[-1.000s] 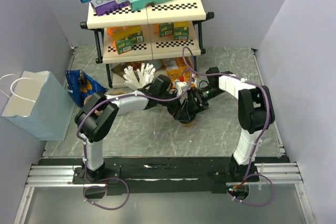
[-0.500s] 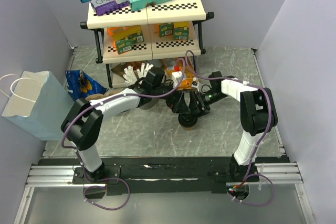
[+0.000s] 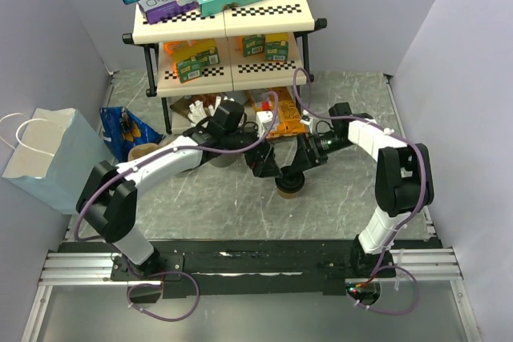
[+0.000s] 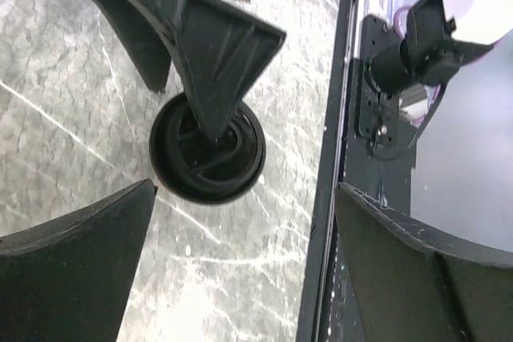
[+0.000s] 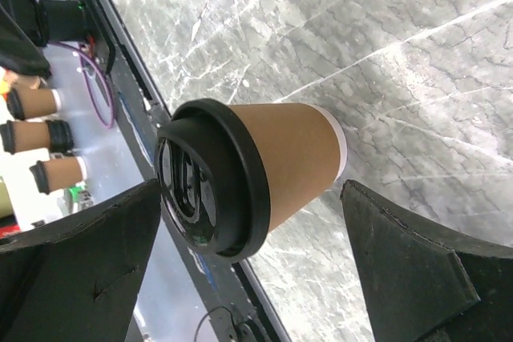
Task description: Pack the takeout coffee
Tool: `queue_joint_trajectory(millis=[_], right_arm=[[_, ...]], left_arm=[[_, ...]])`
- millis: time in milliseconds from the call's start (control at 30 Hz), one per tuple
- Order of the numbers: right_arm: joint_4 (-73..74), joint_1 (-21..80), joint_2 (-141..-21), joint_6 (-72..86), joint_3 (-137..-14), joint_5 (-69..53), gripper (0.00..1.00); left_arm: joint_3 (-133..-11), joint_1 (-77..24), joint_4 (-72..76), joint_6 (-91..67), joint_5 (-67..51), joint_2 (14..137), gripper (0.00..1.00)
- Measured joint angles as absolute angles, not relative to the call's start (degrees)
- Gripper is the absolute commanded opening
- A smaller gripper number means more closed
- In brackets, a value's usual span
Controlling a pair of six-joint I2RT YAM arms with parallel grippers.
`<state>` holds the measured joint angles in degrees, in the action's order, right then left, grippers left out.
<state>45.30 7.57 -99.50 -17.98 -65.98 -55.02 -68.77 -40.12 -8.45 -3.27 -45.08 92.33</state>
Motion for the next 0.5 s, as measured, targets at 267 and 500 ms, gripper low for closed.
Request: queue_joint_trajectory(millis=[267, 500], right_arm=[[46.06, 7.64, -89.27, -24.56, -66.15, -49.98, 1.0], [47.57, 15.25, -79.4, -36.51, -71.13, -41.52, 1.0]], left_arm=[[-69.19, -39.09, -18.87, 4.54, -43.11, 85.54, 0.99], [-70.28, -31.77, -20.01, 4.84, -40.53, 74.5, 0.99]])
